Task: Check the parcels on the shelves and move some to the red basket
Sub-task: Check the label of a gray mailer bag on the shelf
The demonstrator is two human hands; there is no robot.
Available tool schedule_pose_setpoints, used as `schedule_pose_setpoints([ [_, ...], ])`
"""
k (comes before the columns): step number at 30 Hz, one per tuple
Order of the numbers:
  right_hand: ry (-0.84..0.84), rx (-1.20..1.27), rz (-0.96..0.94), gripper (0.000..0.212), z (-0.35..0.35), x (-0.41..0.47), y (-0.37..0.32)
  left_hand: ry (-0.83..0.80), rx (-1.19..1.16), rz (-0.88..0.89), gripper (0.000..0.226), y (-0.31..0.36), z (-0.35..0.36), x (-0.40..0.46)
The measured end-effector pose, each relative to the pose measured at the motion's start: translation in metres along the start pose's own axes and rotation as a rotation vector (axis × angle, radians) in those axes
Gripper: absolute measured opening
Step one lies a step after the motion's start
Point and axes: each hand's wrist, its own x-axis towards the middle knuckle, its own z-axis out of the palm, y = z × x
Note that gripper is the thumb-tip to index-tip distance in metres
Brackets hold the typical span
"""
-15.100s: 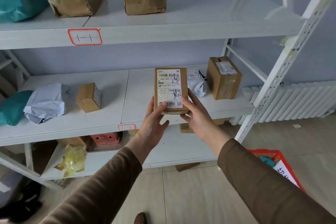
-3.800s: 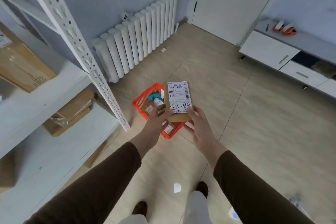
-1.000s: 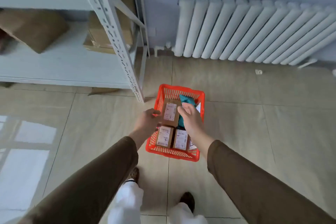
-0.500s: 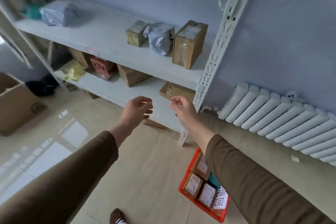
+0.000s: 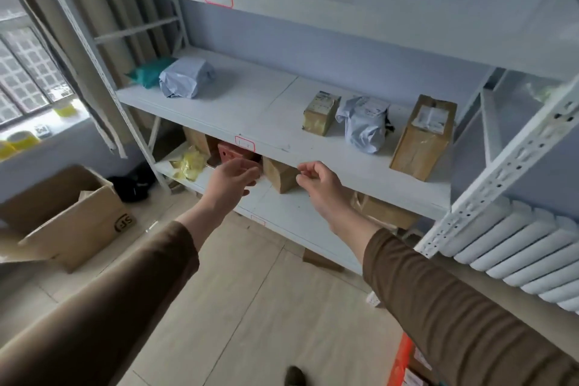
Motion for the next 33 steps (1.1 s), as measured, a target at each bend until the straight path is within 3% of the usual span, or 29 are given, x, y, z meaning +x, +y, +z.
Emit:
schedule_pose_setpoints([
  [8,0.035,-0.001,-0.006,0.029,0.108,0.144,-0.041,0.082,0.036,-0.002,0.006,-0.017,-0.1,0.14],
  [12,0.006,0.048,0.015,0.035,0.169,0.205,-0.065,0.127,0.061,-0.011,0.023,-0.022,-0.156,0.201],
  [19,-0.015,0.066,0.028,0.037,0.269,0.296,-0.098,0.175,0.036,-0.054,0.026,-0.052,-0.252,0.298],
  [29,0.075,0.108,0.126,0.027,0.402,0.417,-0.143,0.007,0.056,-0.074,0.048,-0.09,-0.379,0.461],
  [33,0.137,0.125,0.156,0.044,0.426,0.455,-0.157,-0.05,0.076,-0.078,0.055,-0.094,-0.397,0.525],
])
